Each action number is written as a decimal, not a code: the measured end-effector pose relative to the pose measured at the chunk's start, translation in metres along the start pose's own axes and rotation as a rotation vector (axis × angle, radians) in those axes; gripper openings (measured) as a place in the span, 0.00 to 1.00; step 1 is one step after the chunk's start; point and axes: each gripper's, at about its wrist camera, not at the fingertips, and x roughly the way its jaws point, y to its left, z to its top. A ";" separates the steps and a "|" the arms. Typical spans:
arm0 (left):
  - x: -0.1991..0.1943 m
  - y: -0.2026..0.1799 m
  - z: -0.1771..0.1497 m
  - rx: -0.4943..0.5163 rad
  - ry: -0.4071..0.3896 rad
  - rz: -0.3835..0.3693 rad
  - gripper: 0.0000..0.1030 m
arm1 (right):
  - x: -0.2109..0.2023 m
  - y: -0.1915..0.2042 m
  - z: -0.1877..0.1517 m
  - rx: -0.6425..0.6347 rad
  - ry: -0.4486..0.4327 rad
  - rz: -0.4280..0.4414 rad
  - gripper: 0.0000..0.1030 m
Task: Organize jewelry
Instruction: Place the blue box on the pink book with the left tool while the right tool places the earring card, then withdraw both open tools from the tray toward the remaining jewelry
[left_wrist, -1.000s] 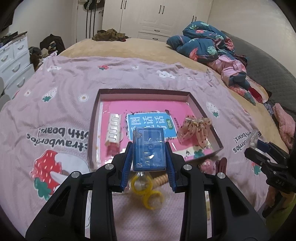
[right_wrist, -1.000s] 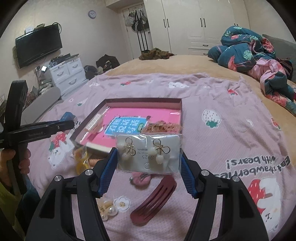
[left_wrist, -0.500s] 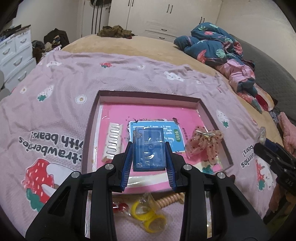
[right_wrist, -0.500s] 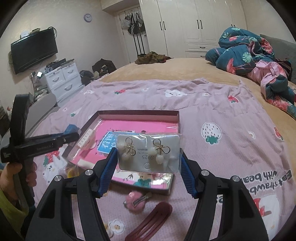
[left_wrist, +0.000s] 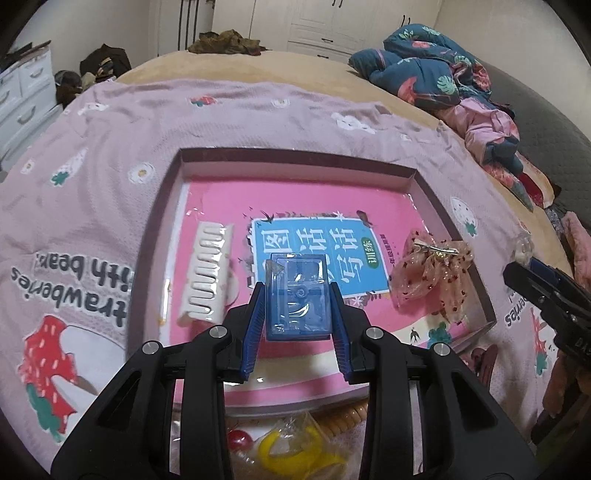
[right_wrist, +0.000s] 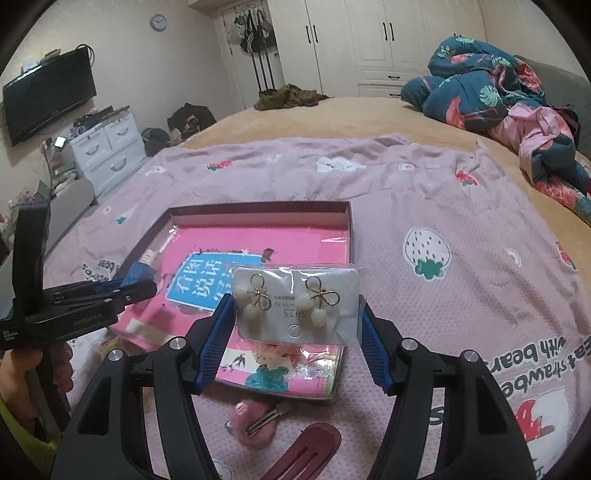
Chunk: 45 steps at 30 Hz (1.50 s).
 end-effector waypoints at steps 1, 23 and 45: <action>0.002 0.000 -0.001 -0.001 0.003 -0.003 0.25 | 0.002 0.000 0.000 0.002 0.004 -0.002 0.61; 0.014 0.012 -0.005 -0.022 0.004 -0.043 0.38 | 0.054 0.026 -0.028 -0.061 0.136 -0.018 0.61; -0.030 0.020 -0.014 0.009 -0.068 0.002 0.63 | 0.025 0.027 -0.037 0.023 0.112 -0.012 0.82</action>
